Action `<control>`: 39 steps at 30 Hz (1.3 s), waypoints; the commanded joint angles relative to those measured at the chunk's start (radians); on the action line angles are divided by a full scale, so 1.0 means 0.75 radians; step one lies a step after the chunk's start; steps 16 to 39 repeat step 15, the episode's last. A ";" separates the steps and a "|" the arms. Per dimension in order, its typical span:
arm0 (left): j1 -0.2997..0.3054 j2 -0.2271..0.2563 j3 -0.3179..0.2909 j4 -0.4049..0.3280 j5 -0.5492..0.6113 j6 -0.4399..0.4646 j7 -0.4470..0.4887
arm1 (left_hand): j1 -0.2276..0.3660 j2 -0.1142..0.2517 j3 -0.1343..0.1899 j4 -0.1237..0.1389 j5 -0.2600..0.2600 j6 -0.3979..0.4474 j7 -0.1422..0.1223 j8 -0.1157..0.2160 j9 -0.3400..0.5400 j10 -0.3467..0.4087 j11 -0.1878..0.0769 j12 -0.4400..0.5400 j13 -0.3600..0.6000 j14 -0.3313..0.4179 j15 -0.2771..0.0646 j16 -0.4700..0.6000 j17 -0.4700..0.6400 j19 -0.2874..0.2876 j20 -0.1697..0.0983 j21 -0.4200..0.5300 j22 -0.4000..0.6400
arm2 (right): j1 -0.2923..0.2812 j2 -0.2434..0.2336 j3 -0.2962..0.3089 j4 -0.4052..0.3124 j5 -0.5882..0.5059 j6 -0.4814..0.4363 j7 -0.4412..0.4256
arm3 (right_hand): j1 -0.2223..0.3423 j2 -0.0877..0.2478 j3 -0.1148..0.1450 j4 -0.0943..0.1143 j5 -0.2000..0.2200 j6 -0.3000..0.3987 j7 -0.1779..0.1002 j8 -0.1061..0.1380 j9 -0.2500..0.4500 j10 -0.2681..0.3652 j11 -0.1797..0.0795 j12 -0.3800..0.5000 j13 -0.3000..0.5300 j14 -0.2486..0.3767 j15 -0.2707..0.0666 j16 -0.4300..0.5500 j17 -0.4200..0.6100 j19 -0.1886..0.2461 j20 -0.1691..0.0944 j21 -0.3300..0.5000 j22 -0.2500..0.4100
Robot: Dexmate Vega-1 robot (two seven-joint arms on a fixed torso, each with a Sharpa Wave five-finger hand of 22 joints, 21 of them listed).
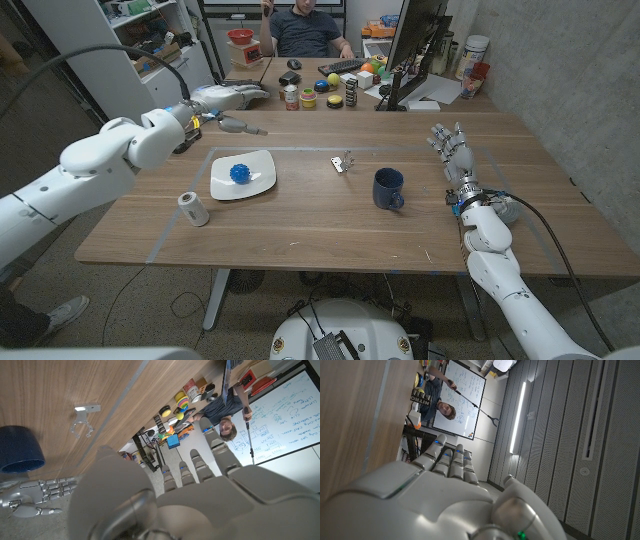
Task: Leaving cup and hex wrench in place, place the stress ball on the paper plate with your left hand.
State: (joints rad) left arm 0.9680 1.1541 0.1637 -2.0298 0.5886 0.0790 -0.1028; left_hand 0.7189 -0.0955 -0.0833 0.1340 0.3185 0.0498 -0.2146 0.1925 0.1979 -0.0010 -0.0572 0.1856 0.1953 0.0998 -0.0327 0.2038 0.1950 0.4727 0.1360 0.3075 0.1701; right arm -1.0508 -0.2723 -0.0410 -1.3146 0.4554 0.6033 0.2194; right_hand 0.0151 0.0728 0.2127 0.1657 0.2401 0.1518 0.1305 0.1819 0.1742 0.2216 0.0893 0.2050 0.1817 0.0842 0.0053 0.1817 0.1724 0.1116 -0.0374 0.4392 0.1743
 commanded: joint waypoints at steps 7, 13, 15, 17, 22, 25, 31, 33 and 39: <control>0.102 -0.039 -0.145 -0.041 -0.017 -0.043 0.096 | -0.084 -0.009 -0.055 0.030 -0.006 0.028 -0.006 0.018 0.007 0.001 -0.008 0.005 -0.001 -0.011 0.018 0.006 0.003 -0.013 0.026 -0.033 0.004 | 0.021 0.019 0.004 0.066 0.022 0.048 0.036 | 0.011 0.082 -0.008 -0.002 0.009 0.016 0.000 0.006 0.005 0.012 0.001 0.009 0.003 0.004 -0.001 -0.001 0.003 0.015 -0.054 -0.004 0.005; 0.120 -0.062 -0.166 -0.054 -0.005 -0.045 0.102 | -0.119 -0.009 -0.084 0.032 -0.005 0.024 -0.007 0.015 0.006 0.014 -0.011 0.011 -0.002 -0.006 0.023 0.009 0.000 -0.057 0.097 -0.075 0.002 | 0.030 0.026 0.006 0.091 0.032 0.063 0.053 | 0.011 0.081 -0.008 -0.002 0.009 0.016 0.001 0.006 0.005 0.011 0.000 0.008 0.003 0.005 -0.002 -0.002 0.003 0.017 -0.054 -0.005 0.006; 0.125 -0.067 -0.171 -0.058 0.001 -0.044 0.101 | -0.124 -0.009 -0.089 0.031 -0.005 0.023 -0.007 0.015 0.005 0.014 -0.011 0.011 -0.003 -0.005 0.024 0.009 0.000 -0.072 0.104 -0.086 0.002 | 0.032 0.029 0.007 0.100 0.035 0.070 0.059 | 0.011 0.081 -0.008 -0.002 0.009 0.016 0.001 0.006 0.005 0.010 0.000 0.008 0.003 0.004 -0.002 -0.002 0.003 0.016 -0.053 -0.006 0.006; 0.125 -0.067 -0.171 -0.058 0.001 -0.044 0.101 | -0.124 -0.009 -0.089 0.031 -0.005 0.023 -0.007 0.015 0.005 0.014 -0.011 0.011 -0.003 -0.005 0.024 0.009 0.000 -0.072 0.104 -0.086 0.002 | 0.032 0.029 0.007 0.100 0.035 0.070 0.059 | 0.011 0.081 -0.008 -0.002 0.009 0.016 0.001 0.006 0.005 0.010 0.000 0.008 0.003 0.004 -0.002 -0.002 0.003 0.016 -0.053 -0.006 0.006; 0.125 -0.067 -0.171 -0.058 0.001 -0.044 0.101 | -0.124 -0.009 -0.089 0.031 -0.005 0.023 -0.007 0.015 0.005 0.014 -0.011 0.011 -0.003 -0.005 0.024 0.009 0.000 -0.072 0.104 -0.086 0.002 | 0.032 0.029 0.007 0.100 0.035 0.070 0.059 | 0.011 0.081 -0.008 -0.002 0.009 0.016 0.001 0.006 0.005 0.010 0.000 0.008 0.003 0.004 -0.002 -0.002 0.003 0.016 -0.053 -0.006 0.006; 0.125 -0.067 -0.171 -0.058 0.001 -0.044 0.101 | -0.124 -0.009 -0.089 0.031 -0.005 0.023 -0.007 0.015 0.005 0.014 -0.011 0.011 -0.003 -0.005 0.024 0.009 0.000 -0.072 0.104 -0.086 0.002 | 0.032 0.029 0.007 0.100 0.035 0.070 0.059 | 0.011 0.081 -0.008 -0.002 0.009 0.016 0.001 0.006 0.005 0.010 0.000 0.008 0.003 0.004 -0.002 -0.002 0.003 0.016 -0.053 -0.006 0.006; 0.125 -0.067 -0.171 -0.058 0.001 -0.044 0.101 | -0.124 -0.009 -0.089 0.031 -0.005 0.023 -0.007 0.015 0.005 0.014 -0.011 0.011 -0.003 -0.005 0.024 0.009 0.000 -0.072 0.104 -0.086 0.002 | 0.032 0.029 0.007 0.100 0.035 0.070 0.059 | 0.011 0.081 -0.008 -0.002 0.009 0.016 0.001 0.006 0.005 0.010 0.000 0.008 0.003 0.004 -0.002 -0.002 0.003 0.016 -0.053 -0.006 0.006; 0.125 -0.067 -0.171 -0.058 0.001 -0.044 0.101 | -0.124 -0.009 -0.089 0.031 -0.005 0.023 -0.007 0.015 0.005 0.014 -0.011 0.011 -0.003 -0.005 0.024 0.009 0.000 -0.072 0.104 -0.086 0.002 | 0.032 0.029 0.007 0.100 0.035 0.070 0.059 | 0.011 0.081 -0.008 -0.002 0.009 0.016 0.001 0.006 0.005 0.010 0.000 0.008 0.003 0.004 -0.002 -0.002 0.003 0.016 -0.053 -0.006 0.006; 0.125 -0.067 -0.171 -0.058 0.001 -0.044 0.101 | -0.124 -0.009 -0.089 0.031 -0.005 0.023 -0.007 0.015 0.005 0.014 -0.011 0.011 -0.003 -0.005 0.024 0.009 0.000 -0.072 0.104 -0.086 0.002 | 0.032 0.029 0.007 0.100 0.035 0.070 0.059 | 0.011 0.081 -0.008 -0.002 0.009 0.016 0.001 0.006 0.005 0.010 0.000 0.008 0.003 0.004 -0.002 -0.002 0.003 0.016 -0.053 -0.006 0.006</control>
